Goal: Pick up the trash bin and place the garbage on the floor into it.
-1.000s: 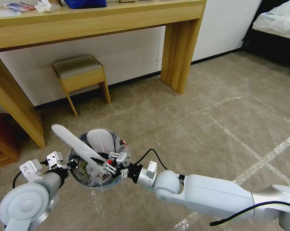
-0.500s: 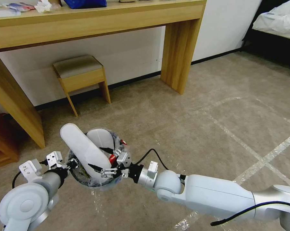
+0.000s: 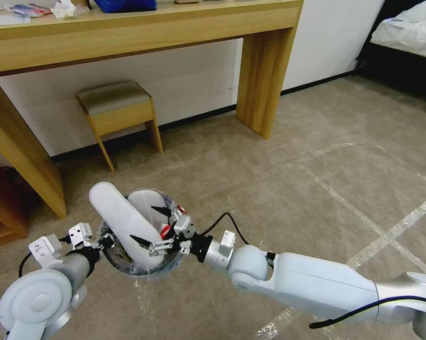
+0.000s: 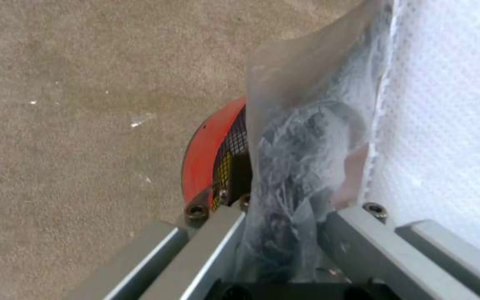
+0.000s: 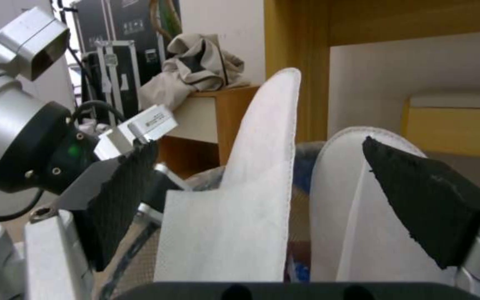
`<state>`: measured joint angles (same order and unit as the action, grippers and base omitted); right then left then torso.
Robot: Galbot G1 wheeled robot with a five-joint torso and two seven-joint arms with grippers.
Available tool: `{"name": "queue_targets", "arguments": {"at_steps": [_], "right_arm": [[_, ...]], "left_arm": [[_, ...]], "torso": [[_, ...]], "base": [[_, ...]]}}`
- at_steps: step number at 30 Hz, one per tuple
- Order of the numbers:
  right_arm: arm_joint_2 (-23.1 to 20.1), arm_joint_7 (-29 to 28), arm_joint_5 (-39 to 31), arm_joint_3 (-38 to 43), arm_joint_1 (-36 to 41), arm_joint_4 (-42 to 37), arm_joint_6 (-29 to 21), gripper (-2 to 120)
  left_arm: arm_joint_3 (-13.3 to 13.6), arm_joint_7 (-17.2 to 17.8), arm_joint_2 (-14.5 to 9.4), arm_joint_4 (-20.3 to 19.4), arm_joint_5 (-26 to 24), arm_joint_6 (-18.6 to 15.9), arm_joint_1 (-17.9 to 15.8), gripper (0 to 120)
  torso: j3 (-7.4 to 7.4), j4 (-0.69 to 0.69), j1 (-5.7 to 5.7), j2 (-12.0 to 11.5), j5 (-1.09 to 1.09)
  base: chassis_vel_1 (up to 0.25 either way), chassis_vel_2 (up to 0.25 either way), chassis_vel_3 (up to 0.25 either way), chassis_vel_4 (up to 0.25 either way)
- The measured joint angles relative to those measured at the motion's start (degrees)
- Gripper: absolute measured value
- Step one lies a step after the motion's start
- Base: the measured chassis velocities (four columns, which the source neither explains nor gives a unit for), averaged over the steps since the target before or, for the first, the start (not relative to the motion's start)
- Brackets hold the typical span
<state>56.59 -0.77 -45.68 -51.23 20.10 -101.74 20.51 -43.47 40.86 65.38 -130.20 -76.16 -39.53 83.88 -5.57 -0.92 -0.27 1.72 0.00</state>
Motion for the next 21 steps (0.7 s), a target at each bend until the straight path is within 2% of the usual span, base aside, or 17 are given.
{"name": "queue_targets", "arguments": {"at_steps": [15, 21], "right_arm": [[-1.1, 0.2, 0.0, 4.9, 0.1, -2.5, 0.0, 95], [-2.0, 1.0, -0.2, 10.4, 1.4, -4.6, 0.6, 95]], "left_arm": [[0.0, -0.1, 0.1, 0.5, 0.4, 0.0, 0.1, 0], [-0.2, -0.1, 0.1, 0.5, 0.5, 0.0, 0.2, 0]], "torso": [[0.00, 0.00, 0.00, 0.0, 0.00], [0.00, 0.00, 0.00, 0.0, 0.00]], "base": [[0.000, 0.000, 0.000, 0.000], [0.000, 0.000, 0.000, 0.000]]}}
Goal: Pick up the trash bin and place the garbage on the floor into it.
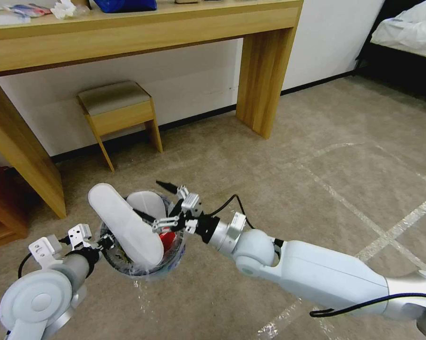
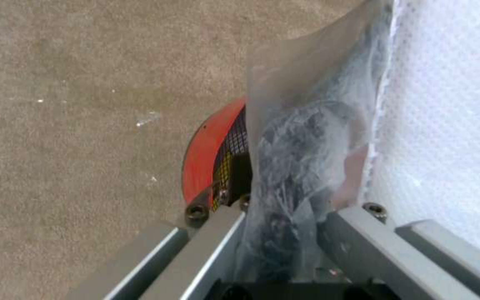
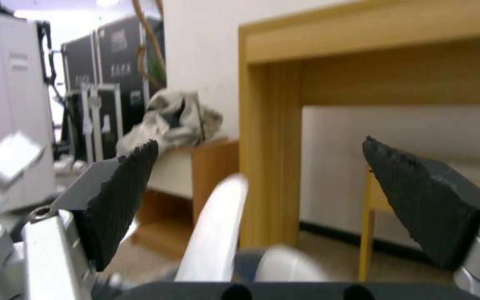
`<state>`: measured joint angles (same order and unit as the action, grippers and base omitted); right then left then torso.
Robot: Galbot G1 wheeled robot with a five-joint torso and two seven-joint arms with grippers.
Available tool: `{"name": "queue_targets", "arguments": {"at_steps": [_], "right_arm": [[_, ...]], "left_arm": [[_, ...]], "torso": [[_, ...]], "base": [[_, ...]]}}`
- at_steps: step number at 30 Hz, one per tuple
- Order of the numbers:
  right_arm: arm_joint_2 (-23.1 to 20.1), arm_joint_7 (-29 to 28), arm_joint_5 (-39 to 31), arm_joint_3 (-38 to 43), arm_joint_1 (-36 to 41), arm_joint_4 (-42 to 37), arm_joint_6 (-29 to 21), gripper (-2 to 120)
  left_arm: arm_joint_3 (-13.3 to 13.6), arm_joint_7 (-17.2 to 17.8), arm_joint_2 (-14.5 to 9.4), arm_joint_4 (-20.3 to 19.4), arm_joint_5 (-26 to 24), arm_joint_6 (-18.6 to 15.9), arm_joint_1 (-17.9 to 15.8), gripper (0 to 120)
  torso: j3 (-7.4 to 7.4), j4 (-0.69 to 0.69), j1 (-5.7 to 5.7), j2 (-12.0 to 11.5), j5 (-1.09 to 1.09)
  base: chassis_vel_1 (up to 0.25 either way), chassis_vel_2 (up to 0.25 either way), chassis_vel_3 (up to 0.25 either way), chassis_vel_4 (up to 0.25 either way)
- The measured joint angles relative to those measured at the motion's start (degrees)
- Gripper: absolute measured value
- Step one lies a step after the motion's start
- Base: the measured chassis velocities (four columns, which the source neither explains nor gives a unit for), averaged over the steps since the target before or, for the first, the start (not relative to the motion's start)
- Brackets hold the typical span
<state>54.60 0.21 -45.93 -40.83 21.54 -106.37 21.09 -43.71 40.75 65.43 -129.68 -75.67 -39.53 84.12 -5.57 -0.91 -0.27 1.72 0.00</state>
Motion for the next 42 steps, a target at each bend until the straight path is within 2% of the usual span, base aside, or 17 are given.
{"name": "queue_targets", "arguments": {"at_steps": [2, 7, 10, 13, 14, 21, 25, 30, 32, 36, 42], "right_arm": [[-0.3, 0.3, -0.3, 2.2, 0.9, -0.7, 0.1, 95], [-3.2, 1.1, -2.0, 13.5, 5.1, -4.0, 0.6, 96], [-4.1, 0.7, -2.5, 16.4, 5.9, -4.9, 1.1, 98], [-4.8, -0.3, -3.3, 20.3, 6.9, -5.9, 1.2, 98], [-5.3, -1.6, -3.5, 24.9, 8.2, -6.5, 1.1, 98], [-6.9, -2.6, -3.1, 33.5, 11.4, -7.8, 1.0, 98], [-7.3, -4.1, -1.2, 40.9, 15.2, -8.6, 0.0, 98], [-7.3, -5.4, 0.6, 45.4, 18.4, -9.0, -0.7, 98], [-7.1, -6.9, 3.9, 51.9, 24.0, -9.7, -1.5, 99], [-6.6, -8.0, 5.7, 54.7, 26.9, -9.8, -1.8, 100], [-5.2, -9.1, 10.7, 62.9, 33.1, -9.0, -1.7, 100]], "left_arm": [[-0.1, 0.0, 0.0, 0.0, 0.2, 0.0, 0.1, 0], [-0.8, -0.2, 0.0, -0.1, 1.0, 0.0, 0.5, 0], [-1.1, -0.3, 0.0, -0.1, 1.3, 0.0, 0.8, 0], [-2.2, -0.5, 0.2, -0.6, 2.0, 0.2, 1.9, 0], [-3.5, -1.0, 0.6, -1.0, 3.2, 0.5, 3.4, 0], [-4.9, -1.3, 1.3, -0.7, 4.9, 1.1, 4.8, 0], [-5.4, -1.3, 1.9, -0.5, 6.5, 1.4, 5.3, 0], [-5.7, -1.8, 2.4, -0.6, 8.1, 1.8, 5.9, 0], [-6.0, -2.9, 3.2, -1.0, 10.6, 2.2, 6.9, 0], [-6.4, -3.1, 3.6, -1.2, 11.3, 2.4, 7.3, 0], [-8.6, -3.3, 4.8, -1.4, 12.0, 3.2, 8.7, 0]], "torso": [[0.00, 0.00, 0.00, 0.0, 0.00], [0.00, -0.02, 0.00, 0.0, 0.01], [0.00, -0.01, 0.00, 0.0, 0.01], [0.00, -0.01, 0.00, 0.0, 0.00], [0.00, 0.00, 0.00, 0.0, 0.00], [0.00, 0.00, 0.00, 0.0, 0.00], [0.00, 0.00, 0.00, 0.0, 0.00], [0.00, -0.01, 0.00, 0.0, 0.01], [0.00, -0.01, 0.00, 0.0, 0.01], [0.00, -0.01, 0.00, 0.0, 0.01], [0.00, -0.01, 0.00, 0.0, 0.00]], "base": [[0.000, 0.000, 0.000, 0.000], [0.000, 0.000, 0.000, 0.000], [0.000, 0.000, 0.000, 0.000], [0.000, 0.000, 0.000, 0.000], [0.000, 0.000, 0.000, 0.000], [0.000, 0.000, 0.000, 0.000], [0.000, 0.000, 0.000, 0.000], [0.000, 0.000, 0.000, 0.000], [0.000, 0.000, 0.000, 0.000], [0.000, 0.000, 0.000, 0.000], [0.000, 0.000, 0.000, 0.000]]}}
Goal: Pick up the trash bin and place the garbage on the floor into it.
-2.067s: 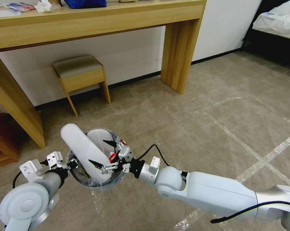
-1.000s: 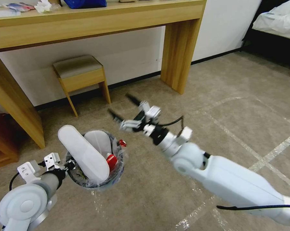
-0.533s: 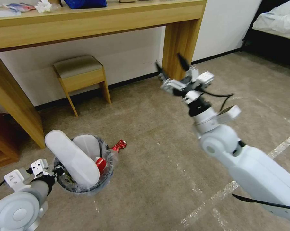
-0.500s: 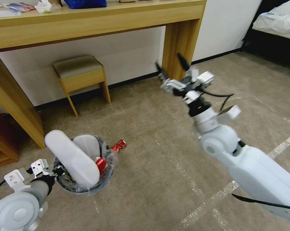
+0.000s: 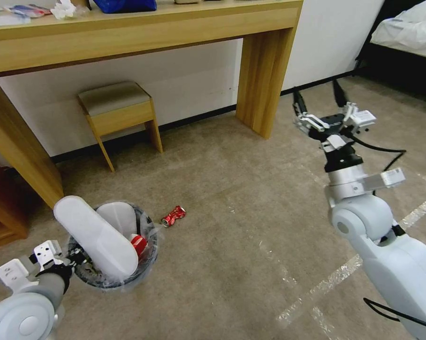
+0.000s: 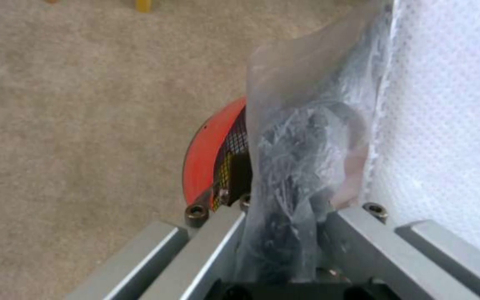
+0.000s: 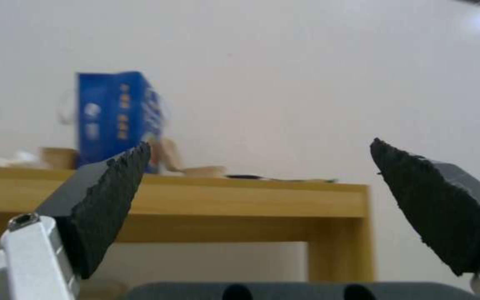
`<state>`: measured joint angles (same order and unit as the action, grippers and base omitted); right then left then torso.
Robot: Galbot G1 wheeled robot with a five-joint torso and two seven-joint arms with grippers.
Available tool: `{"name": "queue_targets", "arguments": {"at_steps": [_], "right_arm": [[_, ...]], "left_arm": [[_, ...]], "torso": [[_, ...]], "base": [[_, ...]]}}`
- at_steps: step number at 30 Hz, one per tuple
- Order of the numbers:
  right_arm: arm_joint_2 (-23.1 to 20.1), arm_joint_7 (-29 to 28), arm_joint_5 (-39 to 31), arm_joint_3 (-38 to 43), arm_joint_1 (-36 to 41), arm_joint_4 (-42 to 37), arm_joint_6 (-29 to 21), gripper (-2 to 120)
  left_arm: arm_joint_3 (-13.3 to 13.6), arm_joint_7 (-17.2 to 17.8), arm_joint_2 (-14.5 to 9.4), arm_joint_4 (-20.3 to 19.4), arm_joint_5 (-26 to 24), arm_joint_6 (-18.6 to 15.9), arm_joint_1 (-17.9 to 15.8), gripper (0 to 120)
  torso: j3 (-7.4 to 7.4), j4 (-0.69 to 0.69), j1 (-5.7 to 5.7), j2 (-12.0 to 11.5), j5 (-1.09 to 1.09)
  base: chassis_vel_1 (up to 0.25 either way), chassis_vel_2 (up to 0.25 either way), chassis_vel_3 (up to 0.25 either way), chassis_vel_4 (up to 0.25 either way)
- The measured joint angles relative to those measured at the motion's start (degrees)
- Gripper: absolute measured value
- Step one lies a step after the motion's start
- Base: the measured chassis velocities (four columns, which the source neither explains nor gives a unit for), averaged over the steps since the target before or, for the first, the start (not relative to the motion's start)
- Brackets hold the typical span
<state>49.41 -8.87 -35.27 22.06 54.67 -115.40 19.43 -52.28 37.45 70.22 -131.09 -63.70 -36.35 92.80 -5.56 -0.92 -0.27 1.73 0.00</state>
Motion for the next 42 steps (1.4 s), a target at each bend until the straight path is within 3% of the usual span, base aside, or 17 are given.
{"name": "queue_targets", "arguments": {"at_steps": [6, 15, 42], "right_arm": [[1.4, -0.2, 2.8, 4.5, 4.6, 0.6, 1.0, 99], [3.2, 0.3, 4.7, 6.0, 8.1, 0.4, 1.4, 99], [4.6, 1.8, 5.7, 8.0, 12.1, 1.0, 1.7, 99]], "left_arm": [[-1.9, -0.3, 1.1, -0.6, 0.9, 0.5, 1.1, 0], [-1.5, -1.9, 2.3, -1.3, 3.6, 1.6, 2.1, 0], [-1.7, -1.8, 3.3, -3.9, 1.9, 1.5, 2.7, 0]], "torso": [[0.00, 0.01, 0.00, 0.0, 0.01], [0.00, 0.01, 0.00, 0.0, 0.00], [0.00, 0.00, 0.00, 0.0, 0.00]], "base": [[0.000, 0.000, 0.000, 0.000], [0.000, 0.000, 0.000, 0.000], [0.012, 0.013, 0.010, 0.010]]}}
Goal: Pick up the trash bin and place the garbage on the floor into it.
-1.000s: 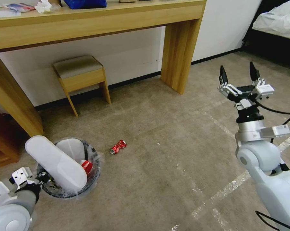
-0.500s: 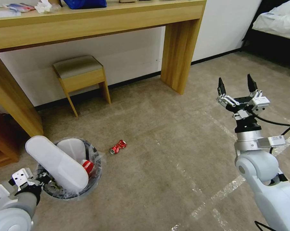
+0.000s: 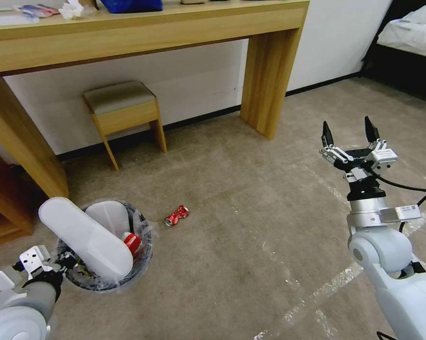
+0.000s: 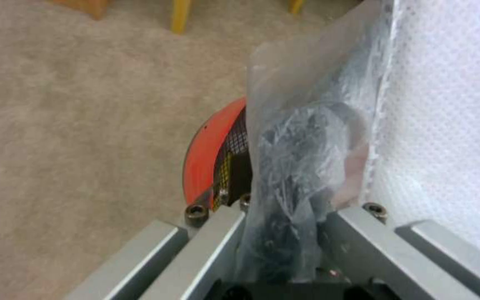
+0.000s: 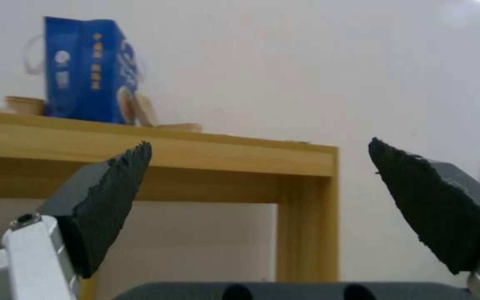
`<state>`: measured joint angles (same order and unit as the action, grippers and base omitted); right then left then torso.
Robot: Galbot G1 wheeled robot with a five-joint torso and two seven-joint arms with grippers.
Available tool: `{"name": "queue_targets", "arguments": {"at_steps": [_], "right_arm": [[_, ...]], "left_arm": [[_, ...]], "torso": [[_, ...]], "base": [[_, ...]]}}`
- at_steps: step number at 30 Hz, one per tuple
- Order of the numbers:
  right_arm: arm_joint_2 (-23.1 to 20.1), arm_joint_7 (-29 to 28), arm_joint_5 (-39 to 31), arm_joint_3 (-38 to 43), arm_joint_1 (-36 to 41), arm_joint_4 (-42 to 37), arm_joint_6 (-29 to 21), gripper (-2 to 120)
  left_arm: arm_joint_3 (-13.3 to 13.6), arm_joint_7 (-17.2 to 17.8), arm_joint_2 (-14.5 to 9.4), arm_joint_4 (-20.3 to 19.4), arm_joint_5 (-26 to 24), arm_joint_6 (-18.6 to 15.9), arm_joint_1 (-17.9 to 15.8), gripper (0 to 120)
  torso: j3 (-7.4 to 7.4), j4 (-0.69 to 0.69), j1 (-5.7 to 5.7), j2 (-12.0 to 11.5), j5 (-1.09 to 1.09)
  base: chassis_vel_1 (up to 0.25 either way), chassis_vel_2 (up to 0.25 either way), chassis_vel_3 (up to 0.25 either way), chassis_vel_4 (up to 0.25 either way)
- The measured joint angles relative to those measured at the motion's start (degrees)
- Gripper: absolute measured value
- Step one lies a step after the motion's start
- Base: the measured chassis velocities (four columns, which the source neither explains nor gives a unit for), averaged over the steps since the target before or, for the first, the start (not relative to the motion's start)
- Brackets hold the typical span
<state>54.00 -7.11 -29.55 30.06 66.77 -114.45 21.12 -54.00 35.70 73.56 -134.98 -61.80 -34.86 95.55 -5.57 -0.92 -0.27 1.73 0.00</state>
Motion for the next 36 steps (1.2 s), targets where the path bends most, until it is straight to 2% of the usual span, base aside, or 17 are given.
{"name": "queue_targets", "arguments": {"at_steps": [16, 36], "right_arm": [[0.3, 0.8, 0.2, -1.0, -1.3, 1.9, 1.2, 99], [0.7, 1.1, 1.7, -1.5, -0.9, 1.9, -0.1, 99]], "left_arm": [[0.0, 0.2, 0.1, 0.6, 0.3, 0.0, -0.2, 0], [0.2, 0.3, -0.2, 0.8, 0.7, 0.0, 0.0, 0]], "torso": [[0.00, 0.02, 0.00, 0.0, 0.00], [0.00, 0.01, 0.00, 0.0, 0.00]], "base": [[0.055, 0.065, 0.061, 0.060], [0.000, 0.000, 0.000, 0.000]]}}
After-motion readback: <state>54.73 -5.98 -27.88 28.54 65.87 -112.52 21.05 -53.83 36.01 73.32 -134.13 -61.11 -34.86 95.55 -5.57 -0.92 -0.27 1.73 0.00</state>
